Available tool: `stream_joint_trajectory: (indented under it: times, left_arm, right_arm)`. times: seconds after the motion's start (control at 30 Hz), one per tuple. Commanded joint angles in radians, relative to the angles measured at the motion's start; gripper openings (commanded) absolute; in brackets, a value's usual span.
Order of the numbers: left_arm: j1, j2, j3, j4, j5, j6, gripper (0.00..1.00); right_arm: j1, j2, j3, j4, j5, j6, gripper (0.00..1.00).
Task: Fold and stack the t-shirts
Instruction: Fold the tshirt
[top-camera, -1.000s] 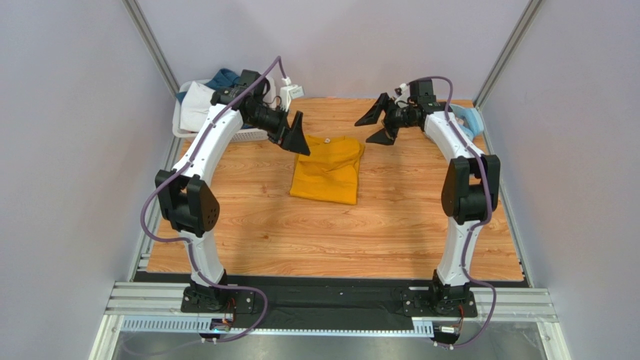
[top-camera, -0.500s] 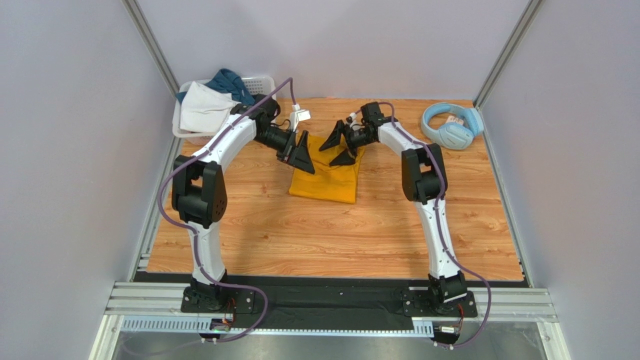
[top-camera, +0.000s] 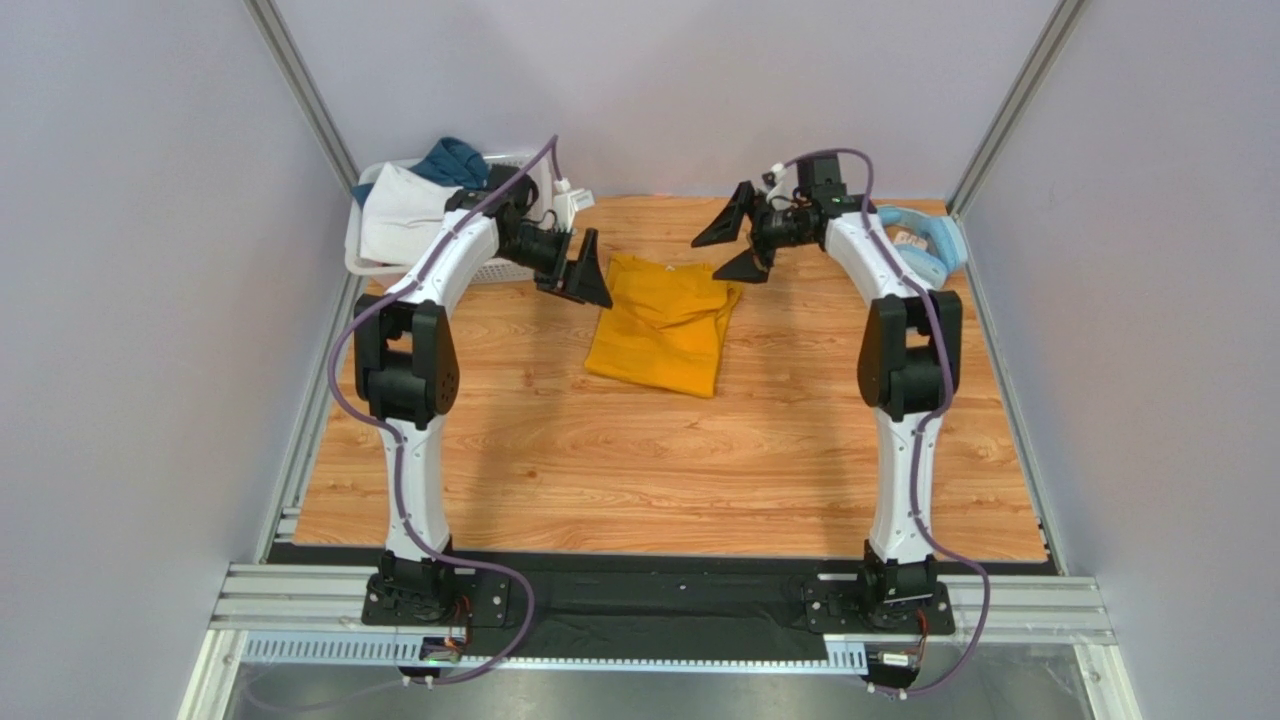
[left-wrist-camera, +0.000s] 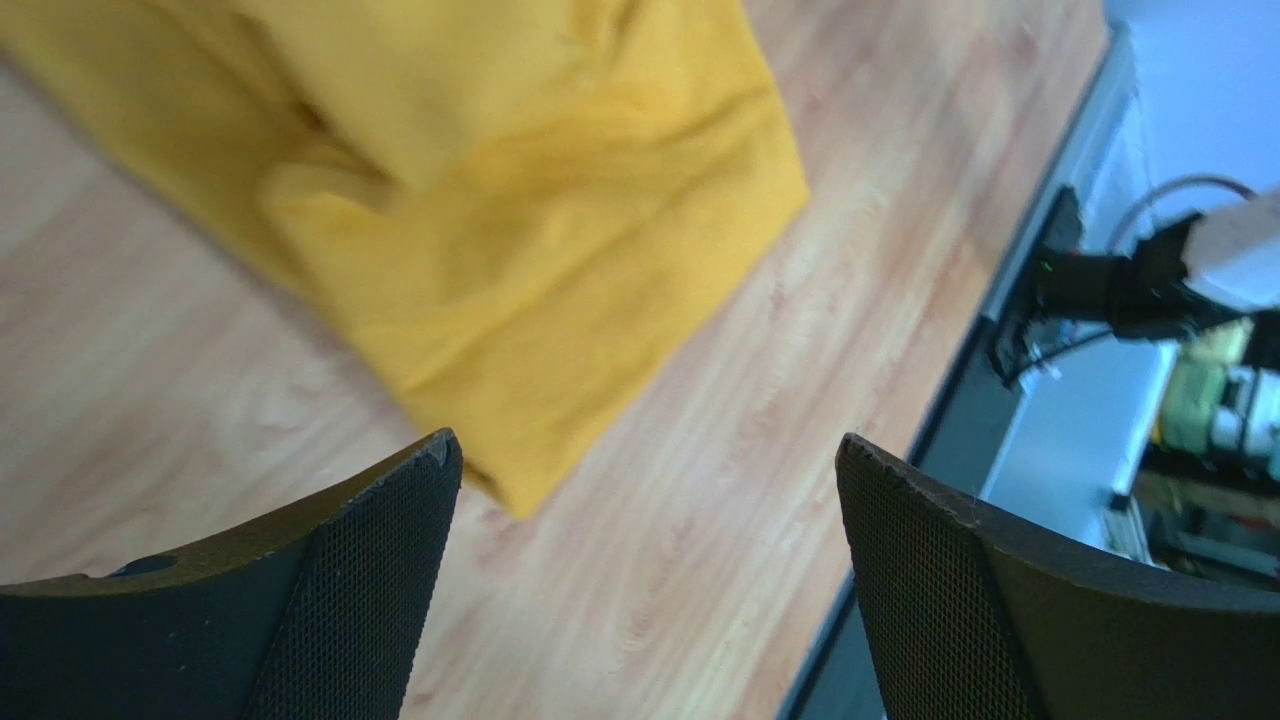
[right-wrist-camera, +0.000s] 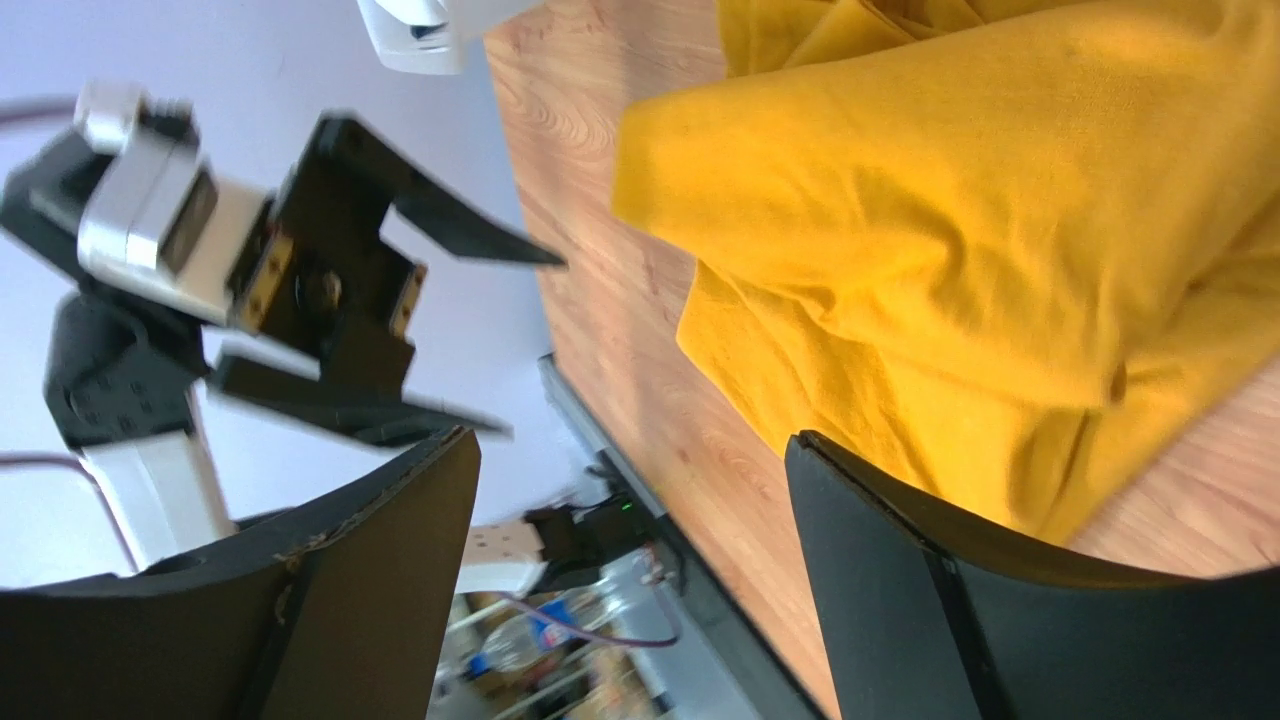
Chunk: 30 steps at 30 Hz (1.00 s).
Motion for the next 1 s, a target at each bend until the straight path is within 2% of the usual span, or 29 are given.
stream_joint_trajectory:
  times: [0.0,0.07,0.2,0.33,0.73,0.97]
  left_arm:
    - [0.033,0.054,0.134,0.062,-0.085,-0.043,1.00]
    - [0.036,0.111,0.201,0.064,-0.097,-0.062,1.00]
    - [0.036,0.211,0.313,0.058,-0.094,-0.108,1.00]
    - [0.032,0.278,0.394,0.061,-0.085,-0.135,1.00]
    - [-0.011,0.302,0.413,0.116,-0.044,-0.189,1.00]
    - [-0.039,0.315,0.438,0.165,-0.021,-0.235,1.00]
  right_arm:
    - [0.009,-0.197,-0.035,-0.071,0.224,-0.203,0.81]
    - [0.001,-0.199,-0.055,-0.086,0.260,-0.221,0.79]
    - [-0.002,-0.121,-0.052,-0.118,0.288,-0.238,0.67]
    - [-0.014,-0.067,-0.050,-0.138,0.313,-0.245,0.66]
    - [-0.037,0.008,0.003,-0.143,0.317,-0.245,0.66]
    - [-0.039,0.067,0.046,-0.115,0.281,-0.212,0.59]
